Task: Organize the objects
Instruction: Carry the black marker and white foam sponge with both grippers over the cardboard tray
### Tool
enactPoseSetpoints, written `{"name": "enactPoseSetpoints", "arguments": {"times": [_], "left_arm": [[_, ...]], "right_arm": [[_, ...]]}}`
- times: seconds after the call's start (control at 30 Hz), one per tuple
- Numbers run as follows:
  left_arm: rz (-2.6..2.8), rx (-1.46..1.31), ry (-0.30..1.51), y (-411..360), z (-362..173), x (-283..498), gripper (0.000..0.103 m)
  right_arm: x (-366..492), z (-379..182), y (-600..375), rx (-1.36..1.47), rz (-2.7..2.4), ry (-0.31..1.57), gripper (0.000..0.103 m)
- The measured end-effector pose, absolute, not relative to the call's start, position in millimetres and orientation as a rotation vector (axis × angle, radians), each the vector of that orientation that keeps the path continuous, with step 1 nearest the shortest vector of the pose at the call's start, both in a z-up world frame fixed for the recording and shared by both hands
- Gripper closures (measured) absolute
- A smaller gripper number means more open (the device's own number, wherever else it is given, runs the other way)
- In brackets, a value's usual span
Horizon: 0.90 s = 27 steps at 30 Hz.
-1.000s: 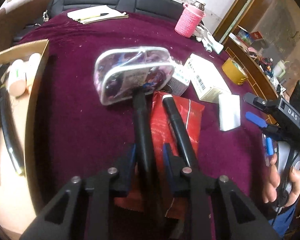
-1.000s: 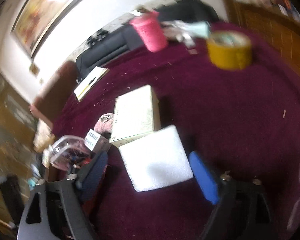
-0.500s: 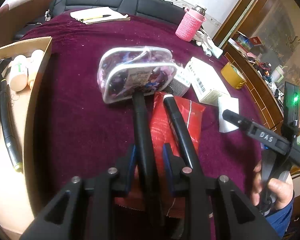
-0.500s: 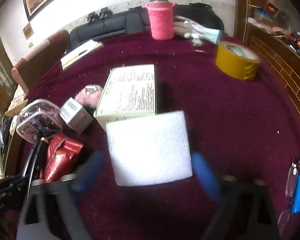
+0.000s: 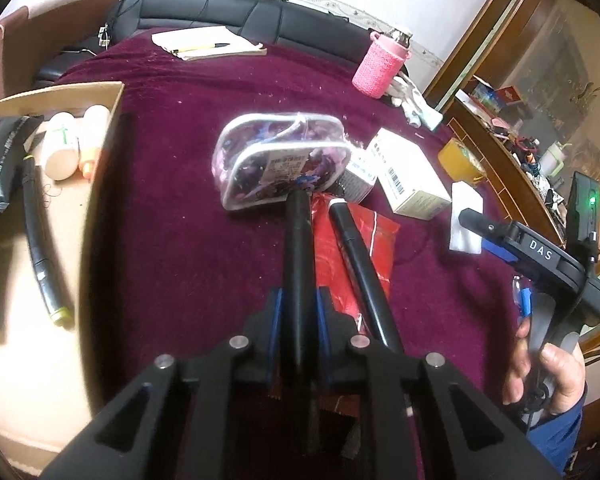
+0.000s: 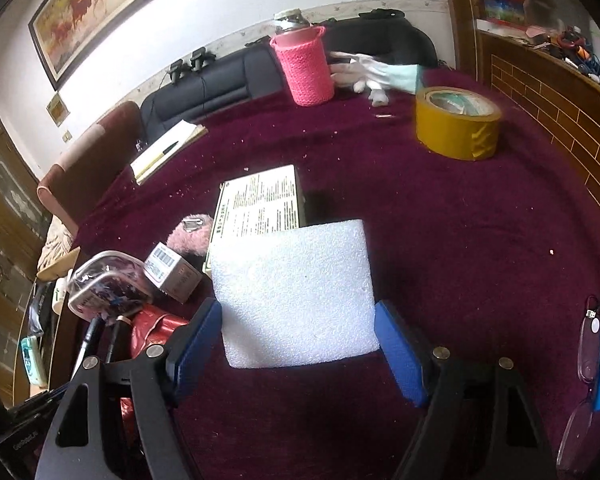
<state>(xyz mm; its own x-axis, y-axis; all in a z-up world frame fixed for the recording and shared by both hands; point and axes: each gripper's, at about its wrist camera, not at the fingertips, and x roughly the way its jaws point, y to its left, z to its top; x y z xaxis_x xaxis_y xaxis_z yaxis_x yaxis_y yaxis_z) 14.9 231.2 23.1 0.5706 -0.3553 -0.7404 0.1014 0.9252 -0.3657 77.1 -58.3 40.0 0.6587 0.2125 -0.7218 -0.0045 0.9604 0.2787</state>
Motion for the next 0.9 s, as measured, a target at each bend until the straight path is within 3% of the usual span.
{"name": "enactPoseSetpoints", "arguments": {"times": [0.57,0.9], "left_arm": [[-0.269,-0.355,0.816,272,59,-27,0.087],[-0.198,-0.425,0.717,341,76,-65,0.087]], "right_arm": [[59,61,-36,0.349,0.256,0.767,0.021],[9,102,89,0.256,0.56,0.751,0.02]]}}
